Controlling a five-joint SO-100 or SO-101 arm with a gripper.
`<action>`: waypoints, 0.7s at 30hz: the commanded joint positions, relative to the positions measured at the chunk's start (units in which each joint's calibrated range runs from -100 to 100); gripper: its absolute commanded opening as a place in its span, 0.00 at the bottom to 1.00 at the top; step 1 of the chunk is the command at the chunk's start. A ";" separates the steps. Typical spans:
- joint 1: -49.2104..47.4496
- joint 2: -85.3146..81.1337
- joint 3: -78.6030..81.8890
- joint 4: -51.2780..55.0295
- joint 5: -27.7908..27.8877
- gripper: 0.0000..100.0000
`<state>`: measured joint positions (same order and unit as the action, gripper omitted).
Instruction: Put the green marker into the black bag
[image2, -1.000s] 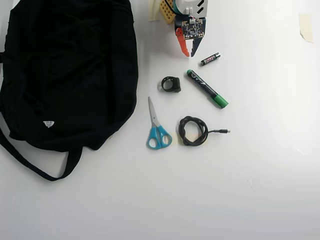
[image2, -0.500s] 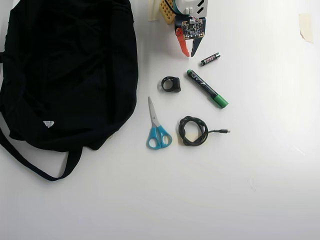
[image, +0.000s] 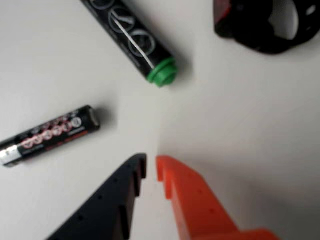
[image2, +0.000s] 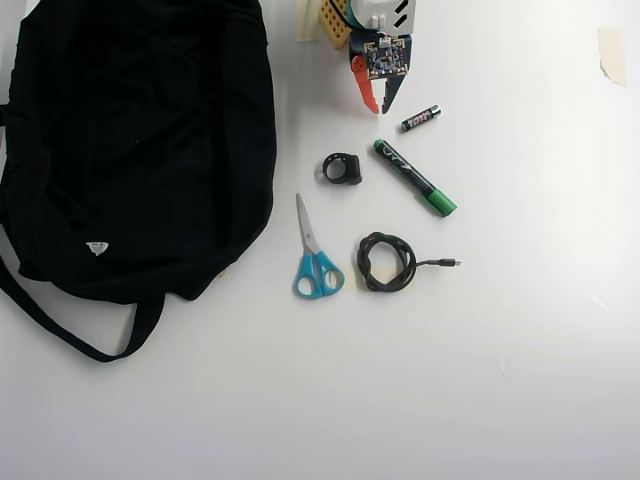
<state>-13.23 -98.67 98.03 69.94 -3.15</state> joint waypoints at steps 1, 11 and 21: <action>0.06 -0.58 1.25 -1.12 -0.21 0.02; -0.31 -0.50 1.25 -8.01 -0.21 0.02; -0.24 -0.25 -0.01 -26.36 -0.31 0.02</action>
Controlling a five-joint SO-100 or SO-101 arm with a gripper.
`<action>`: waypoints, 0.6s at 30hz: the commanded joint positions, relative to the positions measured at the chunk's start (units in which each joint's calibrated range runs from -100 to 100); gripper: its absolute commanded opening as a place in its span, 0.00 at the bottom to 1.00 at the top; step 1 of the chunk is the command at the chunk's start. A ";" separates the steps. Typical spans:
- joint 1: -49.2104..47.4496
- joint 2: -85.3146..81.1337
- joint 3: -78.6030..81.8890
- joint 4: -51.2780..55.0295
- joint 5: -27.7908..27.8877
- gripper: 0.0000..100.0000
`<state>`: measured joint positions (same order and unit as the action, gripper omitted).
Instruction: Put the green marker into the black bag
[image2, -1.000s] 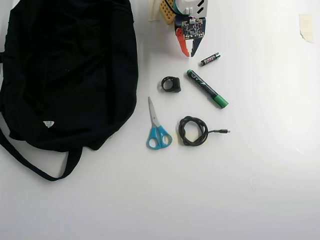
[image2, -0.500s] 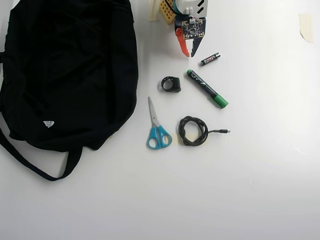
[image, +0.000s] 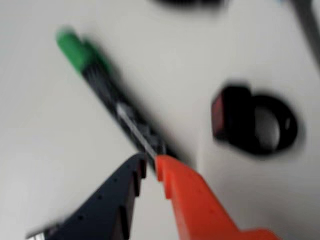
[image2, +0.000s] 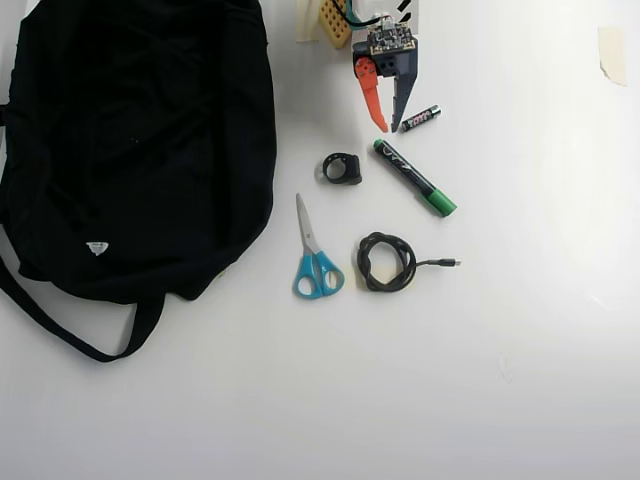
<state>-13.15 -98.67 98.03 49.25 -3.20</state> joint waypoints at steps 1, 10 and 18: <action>-0.31 -0.25 -0.01 -7.39 -0.26 0.02; -0.24 12.03 -7.38 -25.82 -0.21 0.02; 0.36 29.79 -22.11 -33.40 0.31 0.02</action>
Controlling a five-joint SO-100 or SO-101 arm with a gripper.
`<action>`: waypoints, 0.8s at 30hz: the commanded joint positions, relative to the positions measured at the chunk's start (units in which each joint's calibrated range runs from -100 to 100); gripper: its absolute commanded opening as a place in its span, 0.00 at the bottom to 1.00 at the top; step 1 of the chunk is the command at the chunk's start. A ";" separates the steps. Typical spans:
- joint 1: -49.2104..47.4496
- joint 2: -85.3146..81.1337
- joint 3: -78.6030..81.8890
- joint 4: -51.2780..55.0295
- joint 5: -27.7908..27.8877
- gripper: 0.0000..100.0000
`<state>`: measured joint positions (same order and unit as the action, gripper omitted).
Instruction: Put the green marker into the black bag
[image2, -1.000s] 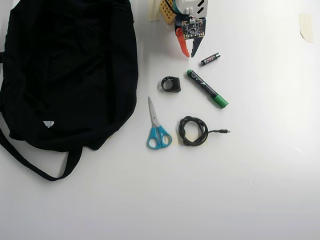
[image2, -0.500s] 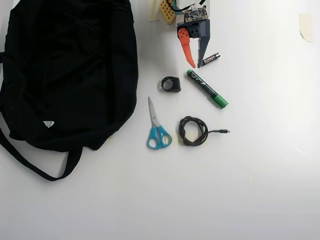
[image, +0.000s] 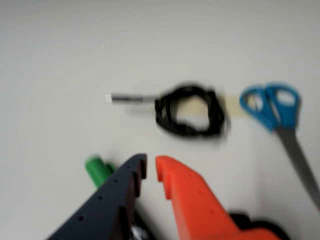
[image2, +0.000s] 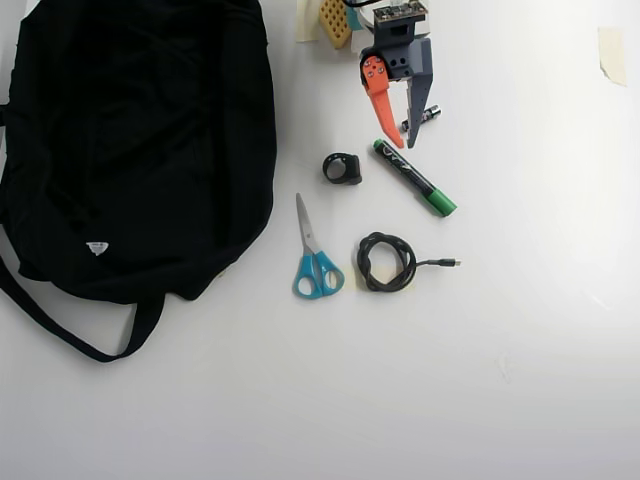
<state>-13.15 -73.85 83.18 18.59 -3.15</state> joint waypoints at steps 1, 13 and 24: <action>0.51 7.13 -9.14 -3.35 0.32 0.02; 4.10 31.94 -31.51 -9.38 3.99 0.02; 4.25 46.13 -48.67 -9.38 3.73 0.02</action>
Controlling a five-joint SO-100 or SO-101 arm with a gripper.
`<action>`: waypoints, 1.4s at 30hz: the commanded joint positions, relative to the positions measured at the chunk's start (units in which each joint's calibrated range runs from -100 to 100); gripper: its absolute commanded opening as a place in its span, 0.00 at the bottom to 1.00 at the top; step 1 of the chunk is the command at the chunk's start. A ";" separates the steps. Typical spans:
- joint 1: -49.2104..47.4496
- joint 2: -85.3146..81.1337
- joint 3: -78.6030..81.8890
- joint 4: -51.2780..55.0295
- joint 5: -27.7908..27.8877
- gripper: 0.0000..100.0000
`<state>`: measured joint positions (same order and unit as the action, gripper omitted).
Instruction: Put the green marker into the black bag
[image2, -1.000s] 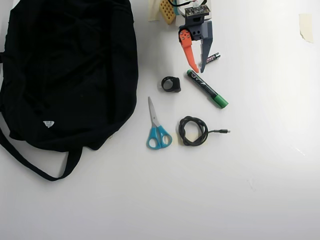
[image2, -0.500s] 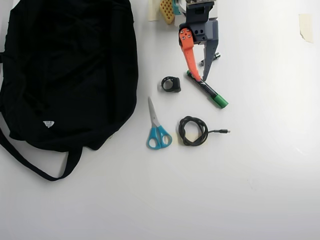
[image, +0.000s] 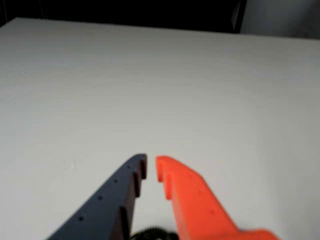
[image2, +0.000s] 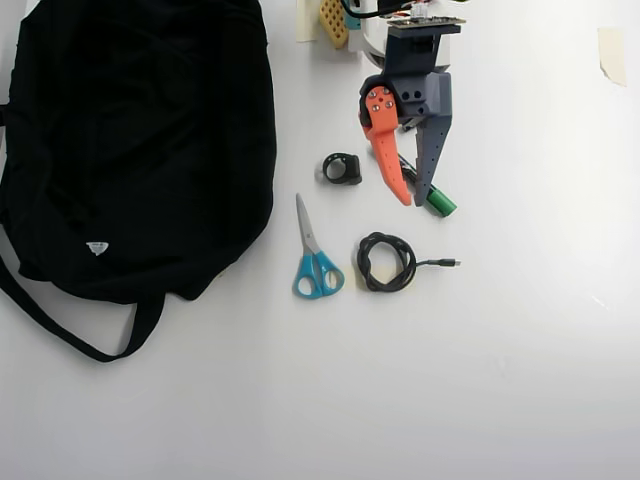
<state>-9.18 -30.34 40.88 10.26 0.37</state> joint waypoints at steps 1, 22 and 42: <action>0.28 3.37 -7.55 -1.05 0.05 0.02; 2.00 22.63 -30.91 -1.48 -0.58 0.02; 1.56 22.46 -31.27 -0.87 -1.21 0.02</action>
<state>-7.27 -6.60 11.87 9.75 -0.51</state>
